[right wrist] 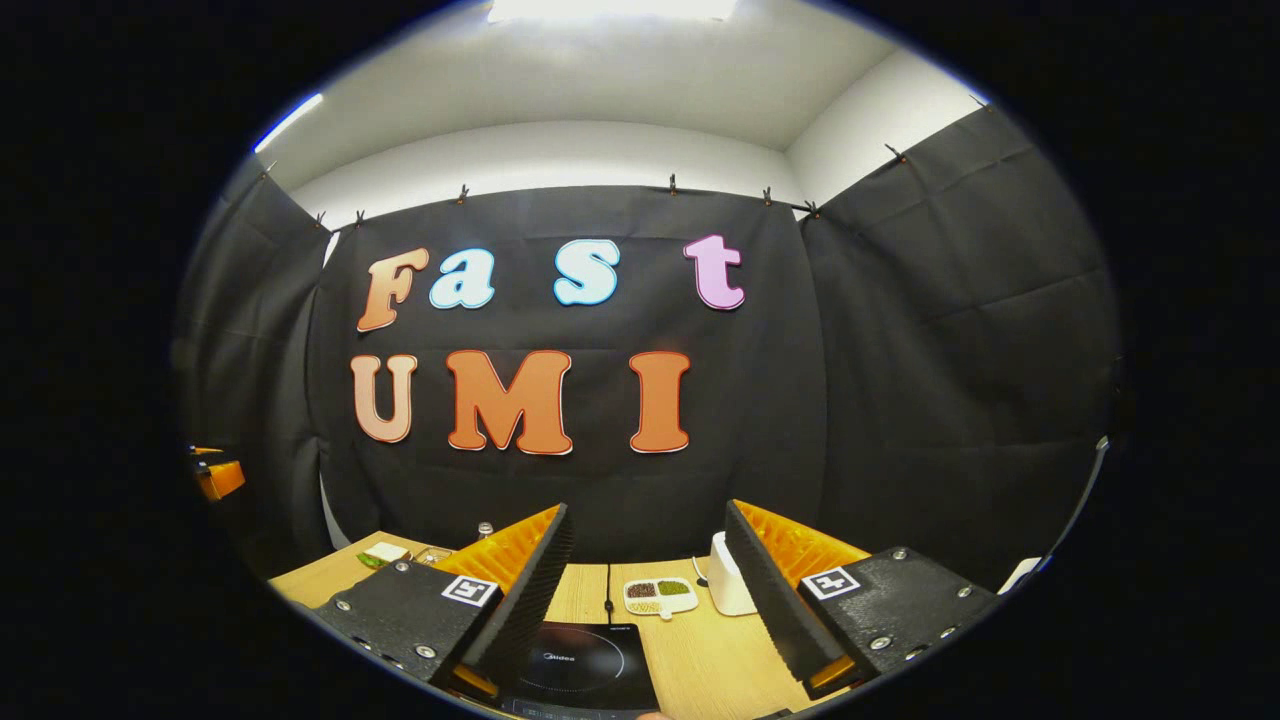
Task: First push the handle of the pot to place it horizontally, then grasp the pot with both hands and set it on the induction cooktop.
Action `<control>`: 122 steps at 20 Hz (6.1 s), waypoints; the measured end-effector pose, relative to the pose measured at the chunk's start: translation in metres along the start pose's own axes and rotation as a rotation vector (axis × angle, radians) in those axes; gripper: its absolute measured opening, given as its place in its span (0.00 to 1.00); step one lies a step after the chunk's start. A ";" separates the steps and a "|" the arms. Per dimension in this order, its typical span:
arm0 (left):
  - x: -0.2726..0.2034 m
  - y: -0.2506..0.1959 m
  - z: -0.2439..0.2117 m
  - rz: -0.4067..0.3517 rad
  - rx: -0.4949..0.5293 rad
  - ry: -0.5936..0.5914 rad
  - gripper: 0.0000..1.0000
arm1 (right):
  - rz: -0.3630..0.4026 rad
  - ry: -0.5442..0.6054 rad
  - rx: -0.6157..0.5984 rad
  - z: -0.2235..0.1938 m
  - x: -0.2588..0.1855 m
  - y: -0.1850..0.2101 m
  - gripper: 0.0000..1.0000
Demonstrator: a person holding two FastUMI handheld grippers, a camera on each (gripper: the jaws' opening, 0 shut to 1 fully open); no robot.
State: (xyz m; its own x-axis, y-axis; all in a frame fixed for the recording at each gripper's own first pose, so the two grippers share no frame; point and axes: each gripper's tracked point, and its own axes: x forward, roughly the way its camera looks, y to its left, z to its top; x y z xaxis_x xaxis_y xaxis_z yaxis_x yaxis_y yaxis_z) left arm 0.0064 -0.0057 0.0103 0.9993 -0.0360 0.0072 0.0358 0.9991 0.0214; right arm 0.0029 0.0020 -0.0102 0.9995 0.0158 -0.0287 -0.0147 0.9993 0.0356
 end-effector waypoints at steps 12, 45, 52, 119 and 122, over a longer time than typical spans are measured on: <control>-0.005 -0.009 -0.005 -0.032 0.037 0.021 0.24 | -0.015 0.006 0.001 -0.011 0.001 -0.010 0.95; -0.109 -0.112 -0.284 -0.392 0.045 0.643 0.02 | -0.001 -0.006 0.006 -0.020 -0.008 -0.003 0.95; -0.108 -0.110 -0.335 -0.372 0.048 0.743 0.03 | 0.026 0.011 0.001 -0.028 -0.009 0.007 0.95; 0.030 -0.197 -0.387 -0.300 0.021 0.777 0.02 | -0.082 0.160 0.051 -0.106 0.034 -0.101 0.95; 0.037 -0.199 -0.387 -0.305 0.030 0.772 0.02 | -0.087 0.168 0.055 -0.108 0.039 -0.101 0.95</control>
State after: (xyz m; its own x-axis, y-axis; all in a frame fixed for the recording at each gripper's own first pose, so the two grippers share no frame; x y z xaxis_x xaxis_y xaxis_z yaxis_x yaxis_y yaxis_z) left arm 0.0393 -0.1979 -0.3808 0.6703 -0.2697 -0.6913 0.3167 0.9465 -0.0620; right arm 0.0403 -0.0948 -0.1230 0.9778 -0.0600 -0.2006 0.0774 0.9938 0.0800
